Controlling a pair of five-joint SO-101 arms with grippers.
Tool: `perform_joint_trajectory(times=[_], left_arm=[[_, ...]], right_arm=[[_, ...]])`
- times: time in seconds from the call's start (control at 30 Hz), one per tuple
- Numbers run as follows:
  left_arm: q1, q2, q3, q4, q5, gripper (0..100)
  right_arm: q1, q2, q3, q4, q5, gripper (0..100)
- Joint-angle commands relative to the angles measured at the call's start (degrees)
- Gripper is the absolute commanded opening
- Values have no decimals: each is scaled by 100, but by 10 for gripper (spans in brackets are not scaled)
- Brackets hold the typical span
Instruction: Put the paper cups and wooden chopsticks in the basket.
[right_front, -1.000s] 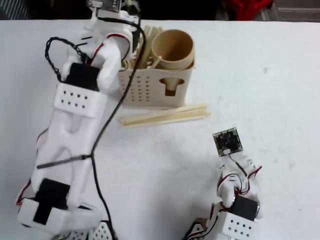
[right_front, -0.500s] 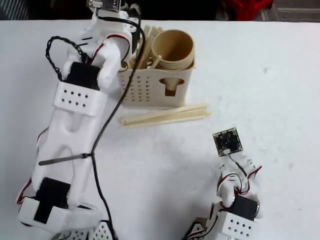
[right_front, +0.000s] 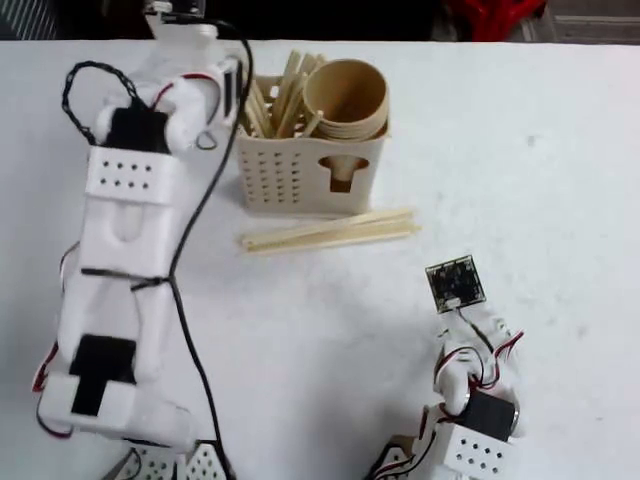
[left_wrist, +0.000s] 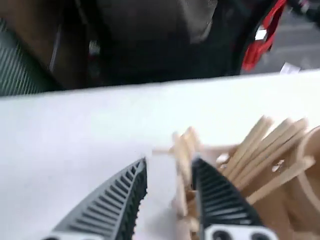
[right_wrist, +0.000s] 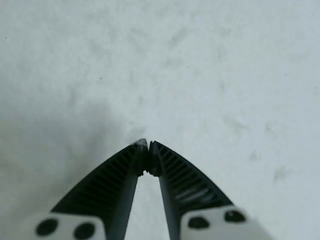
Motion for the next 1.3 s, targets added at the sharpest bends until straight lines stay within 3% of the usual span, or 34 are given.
perform_joint_trajectory(times=[0.0,0.27,0.5,0.7,1.03,1.27], left_arm=[[-31,286,-985,1073,18,193],[-13,1455,-2163,1662,18,191],[-22,2431,-2699,1697,18,189],[-84,2624,-2927,1785,18,36],[-611,2554,-4360,3666,-343,24],[-1402,2554,-4703,4088,-677,24]], right_arm=[[-13,-40,35,4,62,21],[-13,-48,35,4,62,21],[-13,-48,35,4,62,21],[-13,-48,35,4,62,21],[-13,-48,35,4,62,21],[-13,-40,35,4,62,21]])
